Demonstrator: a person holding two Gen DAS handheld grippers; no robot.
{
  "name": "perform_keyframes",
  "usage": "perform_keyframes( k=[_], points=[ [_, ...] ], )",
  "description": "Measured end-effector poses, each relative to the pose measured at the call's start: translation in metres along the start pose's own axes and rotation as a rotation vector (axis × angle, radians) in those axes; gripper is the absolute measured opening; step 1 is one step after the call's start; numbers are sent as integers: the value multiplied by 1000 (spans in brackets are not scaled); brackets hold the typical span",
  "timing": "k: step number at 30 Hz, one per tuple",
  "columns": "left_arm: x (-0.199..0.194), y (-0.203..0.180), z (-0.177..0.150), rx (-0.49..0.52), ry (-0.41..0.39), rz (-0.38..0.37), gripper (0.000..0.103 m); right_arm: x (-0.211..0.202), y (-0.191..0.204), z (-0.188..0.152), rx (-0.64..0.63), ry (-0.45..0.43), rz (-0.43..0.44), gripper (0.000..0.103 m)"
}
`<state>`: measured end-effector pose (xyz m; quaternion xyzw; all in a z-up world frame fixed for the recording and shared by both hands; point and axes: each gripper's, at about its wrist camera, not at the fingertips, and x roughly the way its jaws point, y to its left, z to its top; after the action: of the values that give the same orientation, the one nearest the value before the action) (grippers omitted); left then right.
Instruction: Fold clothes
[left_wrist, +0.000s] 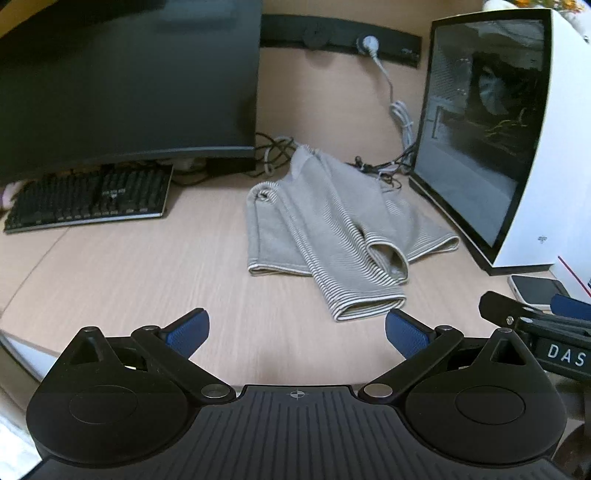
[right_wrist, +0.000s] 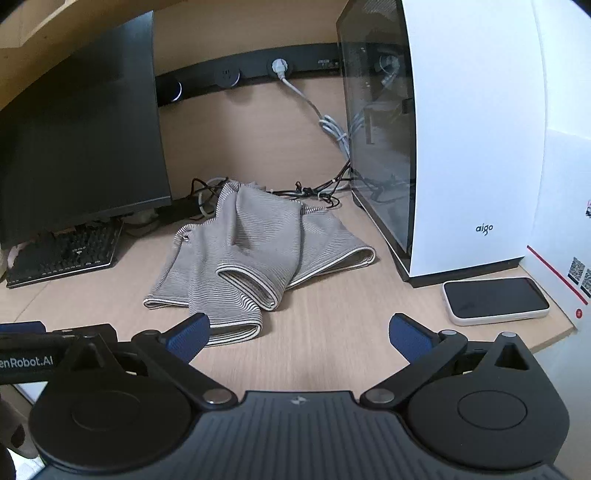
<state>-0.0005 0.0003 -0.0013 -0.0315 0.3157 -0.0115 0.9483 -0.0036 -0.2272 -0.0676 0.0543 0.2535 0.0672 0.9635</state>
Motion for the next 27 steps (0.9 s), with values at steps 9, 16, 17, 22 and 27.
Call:
perform_keyframes(
  k=[9,16,17,22,27],
  points=[
    [2,-3,6,13,7,23,103,-5,-4,0,4,-13,22,103],
    [2,-5,0,16,4,10,103,-2,-2,-5,-2,-7,13,103],
    [1,-5,0,15,4,12,103,-2,-3,-5,-2,-7,15,103],
    [2,-3,2,3,18,17,103,-1,-7,-4,2,-5,20,103],
    [4,-1,3,-1,29,20,103,0,-9,-5,4,-7,21,103]
  ],
)
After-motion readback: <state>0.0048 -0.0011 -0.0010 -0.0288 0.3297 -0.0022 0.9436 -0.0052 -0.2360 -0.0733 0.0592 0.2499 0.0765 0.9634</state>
